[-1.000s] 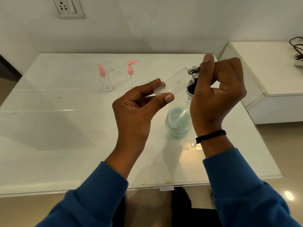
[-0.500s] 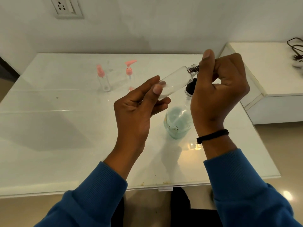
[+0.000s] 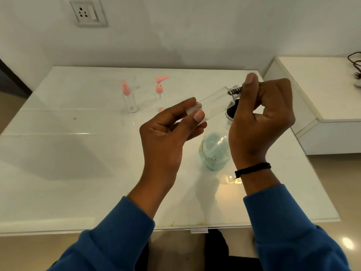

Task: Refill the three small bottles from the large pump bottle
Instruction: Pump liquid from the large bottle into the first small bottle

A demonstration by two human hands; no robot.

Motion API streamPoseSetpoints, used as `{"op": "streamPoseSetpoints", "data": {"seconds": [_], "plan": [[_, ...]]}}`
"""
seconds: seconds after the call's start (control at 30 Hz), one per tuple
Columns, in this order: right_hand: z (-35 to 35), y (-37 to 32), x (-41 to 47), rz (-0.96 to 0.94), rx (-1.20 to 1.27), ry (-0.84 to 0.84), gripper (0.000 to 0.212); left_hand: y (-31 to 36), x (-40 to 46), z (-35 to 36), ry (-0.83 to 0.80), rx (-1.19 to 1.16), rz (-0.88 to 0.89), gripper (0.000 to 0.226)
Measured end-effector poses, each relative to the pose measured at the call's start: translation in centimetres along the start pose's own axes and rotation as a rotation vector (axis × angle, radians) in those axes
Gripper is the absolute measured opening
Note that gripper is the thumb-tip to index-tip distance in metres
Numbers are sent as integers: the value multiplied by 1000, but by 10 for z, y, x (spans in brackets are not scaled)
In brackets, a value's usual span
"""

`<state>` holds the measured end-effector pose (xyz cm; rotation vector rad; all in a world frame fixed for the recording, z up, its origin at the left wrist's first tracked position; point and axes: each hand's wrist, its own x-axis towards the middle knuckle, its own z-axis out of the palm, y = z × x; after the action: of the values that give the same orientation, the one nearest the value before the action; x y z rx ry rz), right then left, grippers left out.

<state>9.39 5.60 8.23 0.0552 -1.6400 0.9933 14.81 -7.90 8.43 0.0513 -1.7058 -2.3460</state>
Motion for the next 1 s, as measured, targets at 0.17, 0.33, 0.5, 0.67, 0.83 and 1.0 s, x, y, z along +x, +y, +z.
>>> {"op": "streamPoseSetpoints", "data": {"seconds": [0.17, 0.33, 0.5, 0.67, 0.83, 1.0], "plan": [[0, 4, 6, -30, -22, 5, 39, 1, 0, 1, -6, -21, -17, 30], [0, 3, 0, -5, 4, -7, 38, 2, 1, 0, 9, -61, -39, 28], [-2, 3, 3, -6, -3, -19, 38, 3, 0, 1, 7, -85, -62, 27], [-2, 0, 3, 7, 2, -15, 40, 5, 0, 1, 1, -94, -49, 28], [-4, 2, 3, 14, -17, -26, 39, 5, -2, 2, 1, -96, -67, 37], [-4, 1, 4, 2, -25, -20, 41, 6, -1, 1, 7, -105, -58, 34]]}}
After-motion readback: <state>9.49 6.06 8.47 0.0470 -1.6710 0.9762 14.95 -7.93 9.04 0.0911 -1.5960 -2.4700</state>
